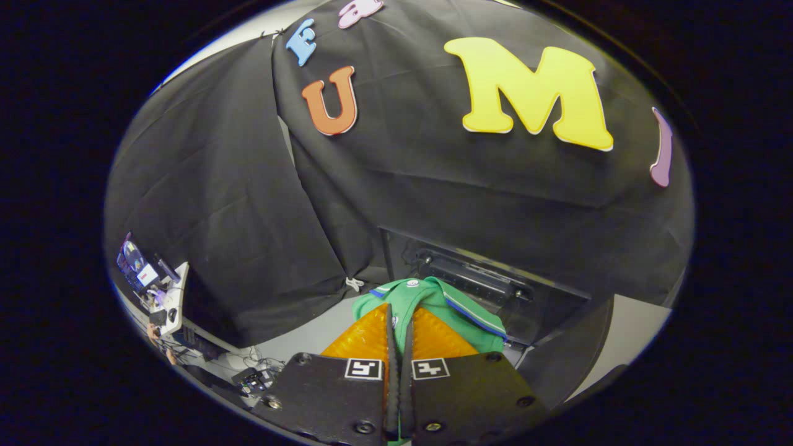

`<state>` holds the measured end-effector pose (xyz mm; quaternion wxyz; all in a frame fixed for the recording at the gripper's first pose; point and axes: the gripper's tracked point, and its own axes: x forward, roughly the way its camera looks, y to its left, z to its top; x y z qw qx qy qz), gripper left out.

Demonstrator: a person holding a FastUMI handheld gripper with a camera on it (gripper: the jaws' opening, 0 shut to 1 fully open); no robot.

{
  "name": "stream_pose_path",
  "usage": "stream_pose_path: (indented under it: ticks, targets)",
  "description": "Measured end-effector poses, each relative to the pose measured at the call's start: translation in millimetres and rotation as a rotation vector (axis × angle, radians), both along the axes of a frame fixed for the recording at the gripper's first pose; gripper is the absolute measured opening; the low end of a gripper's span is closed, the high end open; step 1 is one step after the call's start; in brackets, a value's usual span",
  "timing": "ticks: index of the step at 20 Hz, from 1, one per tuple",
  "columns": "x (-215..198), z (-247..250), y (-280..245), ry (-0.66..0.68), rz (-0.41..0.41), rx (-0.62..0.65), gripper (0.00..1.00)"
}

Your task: Put the clothes into the washing machine and then close the washing machine lid.

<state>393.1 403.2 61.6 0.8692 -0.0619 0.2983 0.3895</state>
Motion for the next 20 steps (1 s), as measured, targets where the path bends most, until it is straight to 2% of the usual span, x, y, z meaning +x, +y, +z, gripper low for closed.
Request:
stream_pose_path:
  ticks: [20]
  targets:
    - [21, -152, 12, 0.161, -0.062, -0.134, 0.05]
